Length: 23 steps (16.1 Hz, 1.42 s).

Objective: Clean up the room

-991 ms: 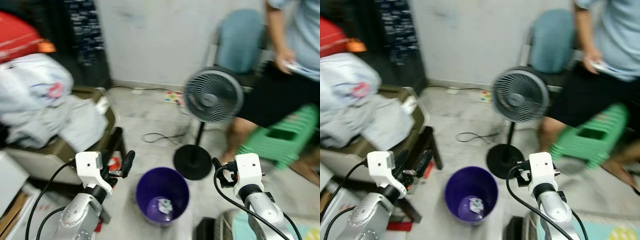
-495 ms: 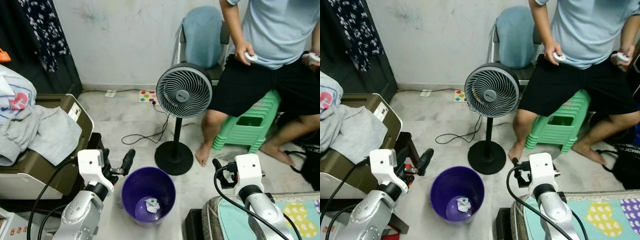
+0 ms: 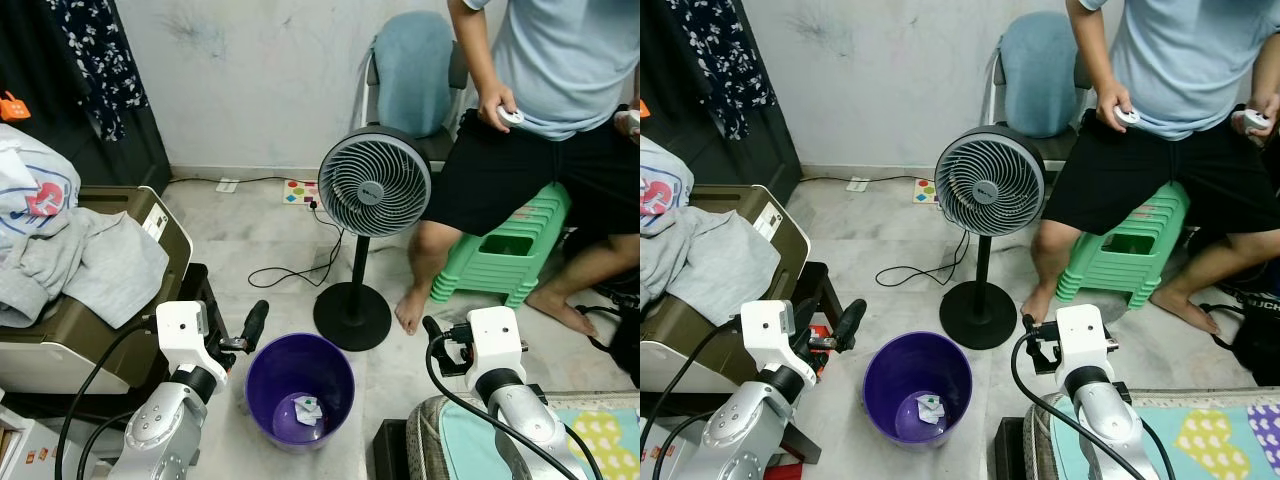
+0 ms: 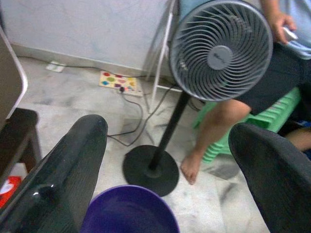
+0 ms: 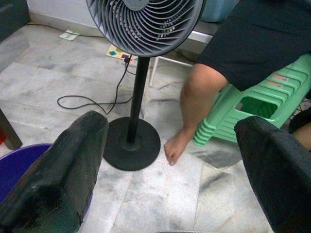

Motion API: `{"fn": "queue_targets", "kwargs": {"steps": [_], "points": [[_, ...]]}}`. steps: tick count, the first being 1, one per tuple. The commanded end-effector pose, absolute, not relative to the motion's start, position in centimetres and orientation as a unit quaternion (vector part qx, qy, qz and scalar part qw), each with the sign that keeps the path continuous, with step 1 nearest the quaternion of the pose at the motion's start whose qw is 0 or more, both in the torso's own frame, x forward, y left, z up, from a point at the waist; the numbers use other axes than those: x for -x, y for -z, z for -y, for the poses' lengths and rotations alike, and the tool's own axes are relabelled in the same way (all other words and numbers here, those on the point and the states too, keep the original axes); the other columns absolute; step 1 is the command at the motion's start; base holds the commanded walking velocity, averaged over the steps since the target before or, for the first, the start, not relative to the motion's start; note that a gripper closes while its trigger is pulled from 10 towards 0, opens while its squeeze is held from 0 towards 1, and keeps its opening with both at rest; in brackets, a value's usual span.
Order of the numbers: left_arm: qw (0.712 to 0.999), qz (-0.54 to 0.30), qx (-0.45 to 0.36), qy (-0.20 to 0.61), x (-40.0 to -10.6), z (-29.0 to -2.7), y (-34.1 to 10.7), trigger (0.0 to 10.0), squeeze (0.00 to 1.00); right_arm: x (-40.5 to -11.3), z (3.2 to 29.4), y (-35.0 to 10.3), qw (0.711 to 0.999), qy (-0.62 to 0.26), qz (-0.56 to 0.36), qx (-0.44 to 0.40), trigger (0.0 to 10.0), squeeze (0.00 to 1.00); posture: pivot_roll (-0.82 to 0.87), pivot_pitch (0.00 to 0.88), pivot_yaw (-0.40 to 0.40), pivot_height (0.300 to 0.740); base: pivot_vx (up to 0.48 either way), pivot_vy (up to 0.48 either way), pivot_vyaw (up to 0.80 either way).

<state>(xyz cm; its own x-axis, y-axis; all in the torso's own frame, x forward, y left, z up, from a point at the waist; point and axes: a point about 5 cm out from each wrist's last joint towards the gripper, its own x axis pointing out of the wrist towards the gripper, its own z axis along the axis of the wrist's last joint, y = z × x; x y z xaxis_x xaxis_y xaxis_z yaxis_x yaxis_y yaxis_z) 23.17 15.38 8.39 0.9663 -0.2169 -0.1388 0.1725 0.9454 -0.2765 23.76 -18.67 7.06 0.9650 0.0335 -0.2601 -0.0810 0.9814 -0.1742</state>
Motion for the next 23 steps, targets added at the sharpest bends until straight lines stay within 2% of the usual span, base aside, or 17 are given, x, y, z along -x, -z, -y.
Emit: {"fn": "queue_targets", "kwargs": {"steps": [1, 20, 23], "points": [[0.985, -0.084, 0.124, 0.090, -23.43, -15.60, -8.40, 10.0, 0.00, -23.94, 18.51, -7.52, 0.988, -0.033, -0.122, 0.091, 10.0, 0.00, -0.09, 0.000, 0.012, 0.740, 0.000, 0.000, -0.42], [0.985, -0.077, 0.113, 0.104, -24.15, -15.20, -8.31, 10.0, 0.00, -24.47, 18.41, -7.47, 0.988, -0.028, -0.121, 0.090, 10.0, 0.00, -0.09, 0.000, 0.016, 0.740, 0.000, 0.000, -0.78], [0.985, -0.077, 0.113, 0.105, -24.33, -15.13, -8.29, 10.0, 0.00, -24.57, 18.43, -7.52, 0.989, -0.028, -0.118, 0.090, 10.0, 0.00, -0.09, 0.000, 0.016, 0.740, 0.000, 0.000, -0.15]]}}
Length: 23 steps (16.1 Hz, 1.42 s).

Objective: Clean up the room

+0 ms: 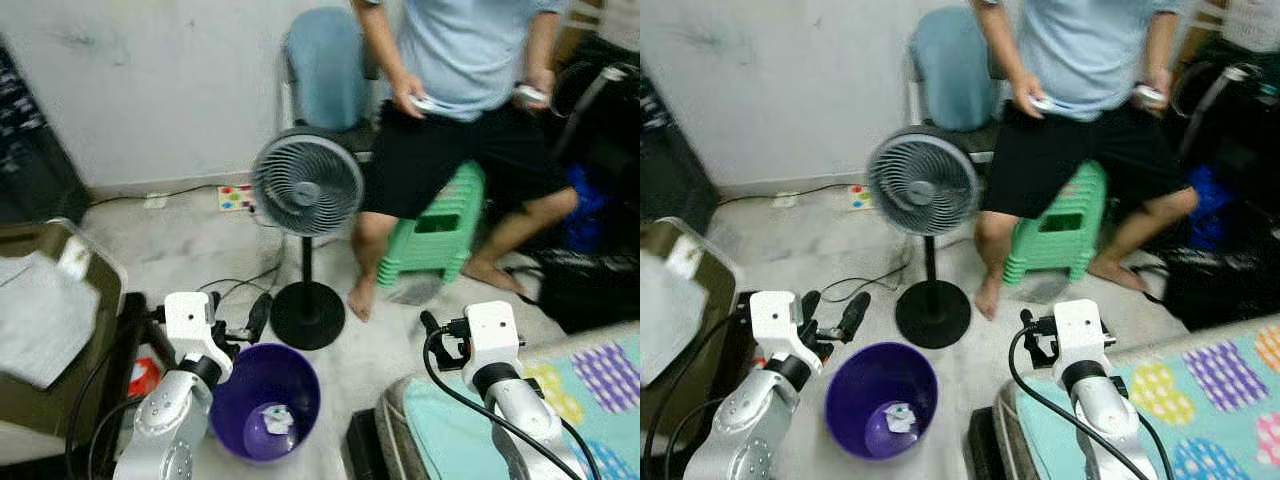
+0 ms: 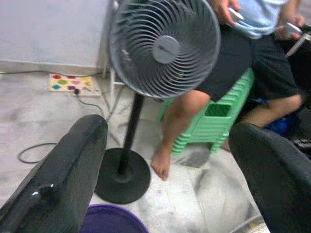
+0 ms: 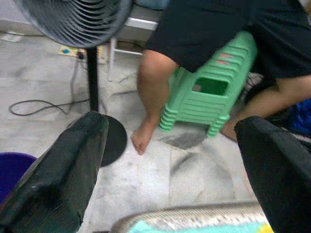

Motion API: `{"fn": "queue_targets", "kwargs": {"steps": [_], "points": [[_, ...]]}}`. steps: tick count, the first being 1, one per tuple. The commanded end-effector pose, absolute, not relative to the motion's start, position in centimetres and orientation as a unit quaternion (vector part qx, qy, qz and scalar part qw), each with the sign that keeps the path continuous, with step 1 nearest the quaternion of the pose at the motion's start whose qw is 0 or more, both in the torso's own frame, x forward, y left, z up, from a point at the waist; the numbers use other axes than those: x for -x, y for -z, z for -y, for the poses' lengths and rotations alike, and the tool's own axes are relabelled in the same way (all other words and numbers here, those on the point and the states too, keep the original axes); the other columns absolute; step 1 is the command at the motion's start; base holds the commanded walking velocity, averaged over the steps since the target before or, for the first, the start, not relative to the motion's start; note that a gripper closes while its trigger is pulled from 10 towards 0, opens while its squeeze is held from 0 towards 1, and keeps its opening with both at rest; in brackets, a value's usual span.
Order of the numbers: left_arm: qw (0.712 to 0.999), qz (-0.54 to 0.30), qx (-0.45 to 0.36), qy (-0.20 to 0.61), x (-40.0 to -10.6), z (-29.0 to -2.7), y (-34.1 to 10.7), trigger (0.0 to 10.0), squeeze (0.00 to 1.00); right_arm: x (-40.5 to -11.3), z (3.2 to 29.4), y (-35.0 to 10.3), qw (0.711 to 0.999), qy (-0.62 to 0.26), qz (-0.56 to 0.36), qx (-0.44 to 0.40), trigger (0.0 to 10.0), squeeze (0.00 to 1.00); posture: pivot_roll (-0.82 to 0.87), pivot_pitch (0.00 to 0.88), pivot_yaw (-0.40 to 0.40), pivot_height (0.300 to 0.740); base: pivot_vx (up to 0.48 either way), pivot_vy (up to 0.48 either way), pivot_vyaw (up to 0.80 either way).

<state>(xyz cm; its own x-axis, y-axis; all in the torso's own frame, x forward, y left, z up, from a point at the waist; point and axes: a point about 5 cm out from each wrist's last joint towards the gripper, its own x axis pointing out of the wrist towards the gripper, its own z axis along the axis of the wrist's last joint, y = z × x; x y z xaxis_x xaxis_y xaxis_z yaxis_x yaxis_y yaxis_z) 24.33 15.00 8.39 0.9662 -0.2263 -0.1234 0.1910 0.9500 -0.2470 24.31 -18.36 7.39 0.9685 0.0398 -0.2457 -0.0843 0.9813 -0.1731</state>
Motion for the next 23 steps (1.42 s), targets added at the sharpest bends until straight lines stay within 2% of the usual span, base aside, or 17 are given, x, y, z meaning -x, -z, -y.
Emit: {"fn": "queue_targets", "kwargs": {"steps": [1, 10, 23], "points": [[0.985, -0.074, 0.113, 0.105, -24.41, -15.12, -8.35, 10.0, 0.00, -24.59, 18.47, -7.45, 0.988, -0.027, -0.122, 0.092, 10.0, 0.00, -0.09, 0.000, 0.017, 0.740, 0.000, 0.000, -0.80], [0.985, -0.074, 0.110, 0.111, -24.51, -14.82, -8.36, 10.0, 0.00, -24.60, 18.48, -7.43, 0.988, -0.024, -0.122, 0.087, 10.0, 0.00, -0.09, 0.000, 0.018, 0.740, 0.000, 0.000, -0.79], [0.984, -0.081, 0.108, 0.112, -24.39, -14.64, -8.18, 10.0, 0.00, -24.46, 18.49, -7.39, 0.988, -0.027, -0.123, 0.088, 10.0, 0.00, -0.09, 0.000, 0.016, 0.740, -0.039, 0.000, 0.00]]}}
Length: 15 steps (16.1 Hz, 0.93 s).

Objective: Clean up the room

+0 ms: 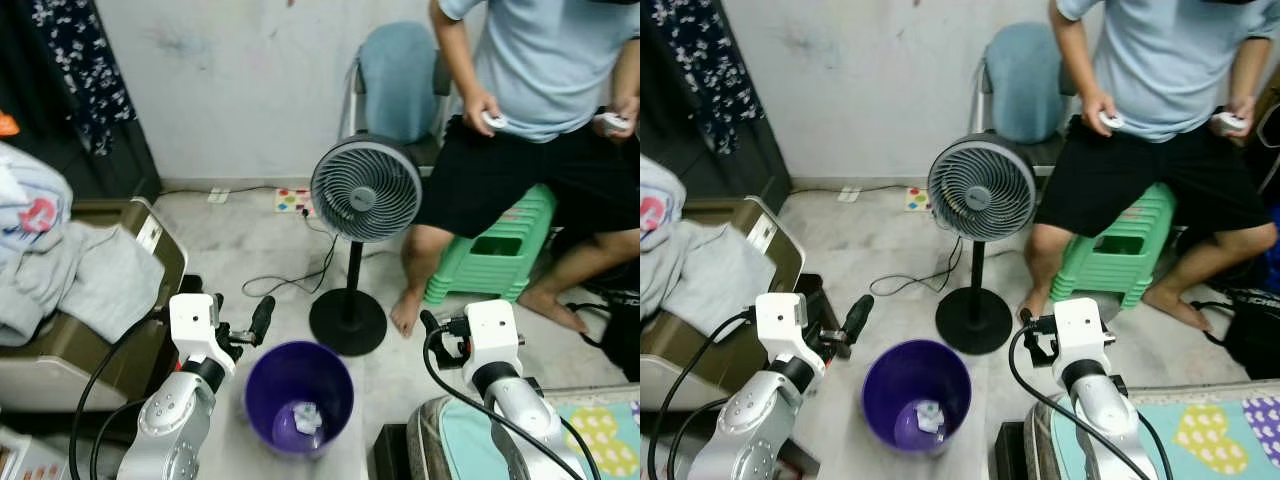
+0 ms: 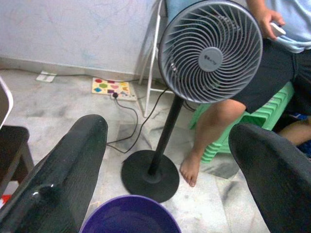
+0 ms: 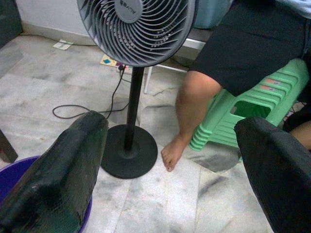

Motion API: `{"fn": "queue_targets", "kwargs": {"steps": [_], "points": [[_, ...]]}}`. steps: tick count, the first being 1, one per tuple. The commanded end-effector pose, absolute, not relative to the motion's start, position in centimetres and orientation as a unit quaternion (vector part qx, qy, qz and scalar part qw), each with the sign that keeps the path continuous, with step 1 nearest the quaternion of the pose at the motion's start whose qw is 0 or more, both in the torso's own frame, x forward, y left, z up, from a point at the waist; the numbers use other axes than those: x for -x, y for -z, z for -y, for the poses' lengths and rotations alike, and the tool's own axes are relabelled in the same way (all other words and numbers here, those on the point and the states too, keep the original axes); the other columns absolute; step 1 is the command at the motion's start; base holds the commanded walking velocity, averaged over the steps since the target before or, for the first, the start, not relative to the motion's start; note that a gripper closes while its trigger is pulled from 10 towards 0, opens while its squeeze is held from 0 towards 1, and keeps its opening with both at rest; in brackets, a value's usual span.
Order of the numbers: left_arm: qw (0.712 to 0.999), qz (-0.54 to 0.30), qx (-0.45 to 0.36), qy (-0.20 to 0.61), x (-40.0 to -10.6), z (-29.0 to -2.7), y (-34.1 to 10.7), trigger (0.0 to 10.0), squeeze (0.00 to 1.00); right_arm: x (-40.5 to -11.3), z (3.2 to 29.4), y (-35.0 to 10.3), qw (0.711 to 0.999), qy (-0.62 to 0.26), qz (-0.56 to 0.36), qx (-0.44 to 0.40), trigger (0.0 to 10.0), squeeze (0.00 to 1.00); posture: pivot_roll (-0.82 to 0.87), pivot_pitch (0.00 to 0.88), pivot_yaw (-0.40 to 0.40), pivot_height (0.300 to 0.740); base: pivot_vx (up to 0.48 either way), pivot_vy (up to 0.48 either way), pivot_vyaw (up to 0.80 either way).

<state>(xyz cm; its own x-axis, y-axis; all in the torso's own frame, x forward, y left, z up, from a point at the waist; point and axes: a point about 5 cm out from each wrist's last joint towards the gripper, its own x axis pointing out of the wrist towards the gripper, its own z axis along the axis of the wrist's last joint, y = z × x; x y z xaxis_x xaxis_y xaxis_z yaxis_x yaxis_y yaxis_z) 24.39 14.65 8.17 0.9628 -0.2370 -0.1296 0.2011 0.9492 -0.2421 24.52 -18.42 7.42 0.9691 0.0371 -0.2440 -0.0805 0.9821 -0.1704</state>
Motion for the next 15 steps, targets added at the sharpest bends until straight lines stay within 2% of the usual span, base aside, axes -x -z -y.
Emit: {"fn": "queue_targets", "kwargs": {"steps": [1, 6, 15], "points": [[0.985, -0.082, 0.108, 0.112, -24.41, -14.63, -8.15, 10.0, 0.00, -24.47, 18.49, -7.38, 0.988, -0.028, -0.124, 0.088, 10.0, 0.00, -0.09, 0.000, 0.016, 0.740, -0.251, 0.000, 0.00], [0.985, -0.081, 0.107, 0.111, -24.51, -14.63, -8.14, 10.0, 0.00, -24.52, 18.47, -7.41, 0.988, -0.028, -0.123, 0.089, 10.0, 0.00, -0.09, 0.000, 0.015, 0.740, -0.250, 0.000, 0.00], [0.984, -0.063, 0.118, 0.122, -24.61, -14.57, -8.45, 10.0, 0.00, -24.59, 18.51, -7.26, 0.988, -0.026, -0.126, 0.088, 10.0, 0.00, -0.09, 0.000, 0.014, 0.740, 0.000, 0.000, 0.00]]}}
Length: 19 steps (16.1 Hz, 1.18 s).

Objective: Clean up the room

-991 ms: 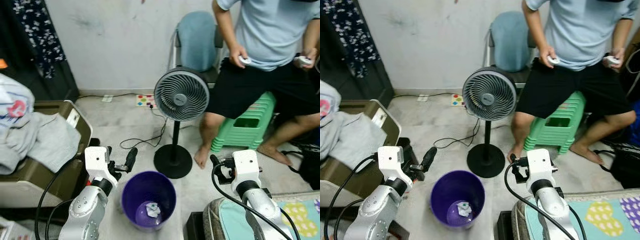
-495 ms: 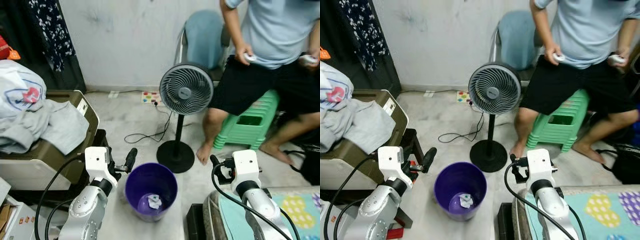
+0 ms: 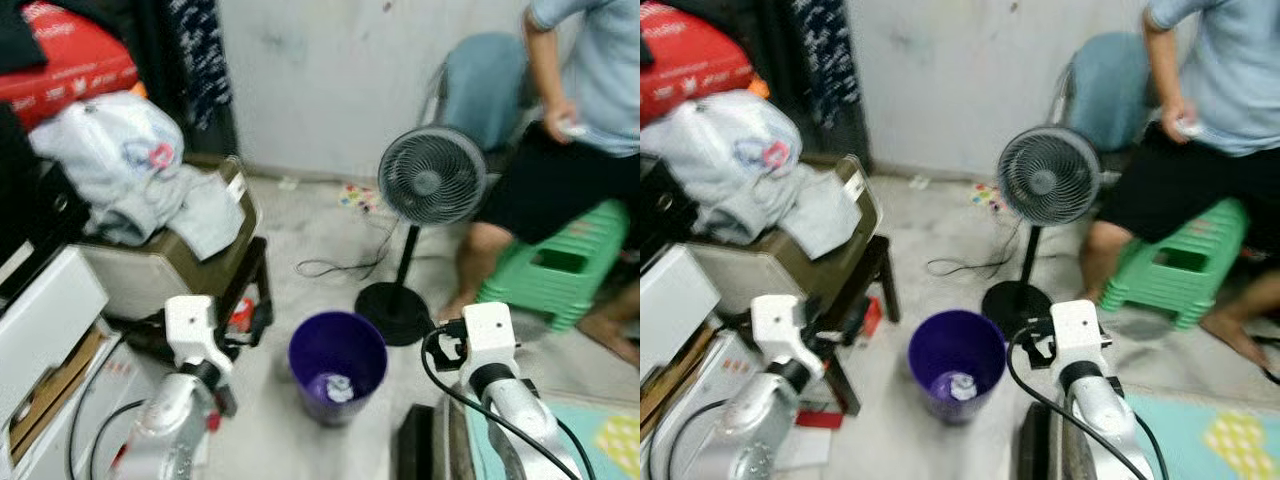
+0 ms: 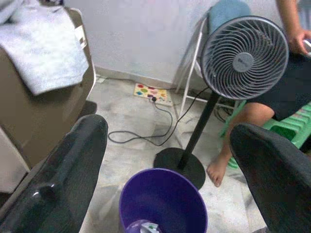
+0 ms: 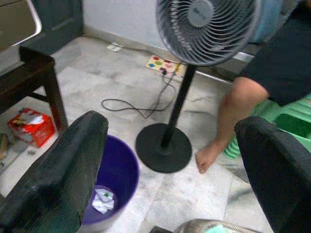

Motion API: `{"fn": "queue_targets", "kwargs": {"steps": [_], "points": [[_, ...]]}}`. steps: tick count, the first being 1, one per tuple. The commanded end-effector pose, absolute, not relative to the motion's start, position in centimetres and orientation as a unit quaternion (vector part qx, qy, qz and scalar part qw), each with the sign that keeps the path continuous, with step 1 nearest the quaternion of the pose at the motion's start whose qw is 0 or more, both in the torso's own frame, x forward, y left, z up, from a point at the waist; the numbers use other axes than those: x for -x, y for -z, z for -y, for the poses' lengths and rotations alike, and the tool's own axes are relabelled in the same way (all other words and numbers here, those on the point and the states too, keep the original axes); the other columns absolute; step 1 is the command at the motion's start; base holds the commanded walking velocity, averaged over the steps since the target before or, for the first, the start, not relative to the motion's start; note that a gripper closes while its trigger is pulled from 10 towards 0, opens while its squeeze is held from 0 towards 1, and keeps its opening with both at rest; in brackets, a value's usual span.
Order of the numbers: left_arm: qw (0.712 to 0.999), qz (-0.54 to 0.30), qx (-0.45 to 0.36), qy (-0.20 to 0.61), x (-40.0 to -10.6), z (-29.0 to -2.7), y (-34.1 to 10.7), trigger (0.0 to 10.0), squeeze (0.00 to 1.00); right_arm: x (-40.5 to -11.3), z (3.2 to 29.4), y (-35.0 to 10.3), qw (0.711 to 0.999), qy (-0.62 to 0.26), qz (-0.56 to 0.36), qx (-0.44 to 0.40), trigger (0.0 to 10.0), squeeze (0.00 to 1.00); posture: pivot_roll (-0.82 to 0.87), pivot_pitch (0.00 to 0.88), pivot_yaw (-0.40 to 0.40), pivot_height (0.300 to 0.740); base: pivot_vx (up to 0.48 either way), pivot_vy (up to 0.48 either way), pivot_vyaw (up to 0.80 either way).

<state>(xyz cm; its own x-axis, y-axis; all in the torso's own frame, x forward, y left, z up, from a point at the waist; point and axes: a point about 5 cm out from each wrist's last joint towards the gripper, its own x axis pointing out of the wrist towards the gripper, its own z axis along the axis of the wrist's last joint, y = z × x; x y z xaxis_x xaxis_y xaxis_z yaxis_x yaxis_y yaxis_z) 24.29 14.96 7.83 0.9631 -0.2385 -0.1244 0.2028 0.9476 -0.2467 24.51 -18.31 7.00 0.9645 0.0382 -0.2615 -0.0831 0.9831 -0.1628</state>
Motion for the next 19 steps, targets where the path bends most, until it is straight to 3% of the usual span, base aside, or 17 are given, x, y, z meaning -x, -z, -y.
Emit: {"fn": "queue_targets", "kwargs": {"steps": [1, 6, 19], "points": [[0.984, -0.065, 0.118, 0.120, -24.57, -14.59, -8.37, 10.0, 0.00, -24.61, 18.53, -7.23, 0.988, -0.026, -0.127, 0.088, 10.0, 0.00, -0.10, 0.000, 0.013, 0.740, 0.000, 0.000, 0.00], [0.983, -0.066, 0.117, 0.124, -24.45, -14.56, -8.28, 10.0, 0.00, -24.51, 18.54, -7.17, 0.988, -0.025, -0.129, 0.086, 10.0, 0.00, -0.09, 0.000, 0.013, 0.740, 0.000, 0.000, -0.12], [0.987, -0.057, 0.108, 0.107, -24.19, -15.07, -8.57, 10.0, 0.00, -24.27, 18.50, -7.21, 0.989, -0.024, -0.128, 0.075, 10.0, 0.00, -0.09, 0.000, 0.018, 0.740, 0.000, 0.000, -0.80]]}}
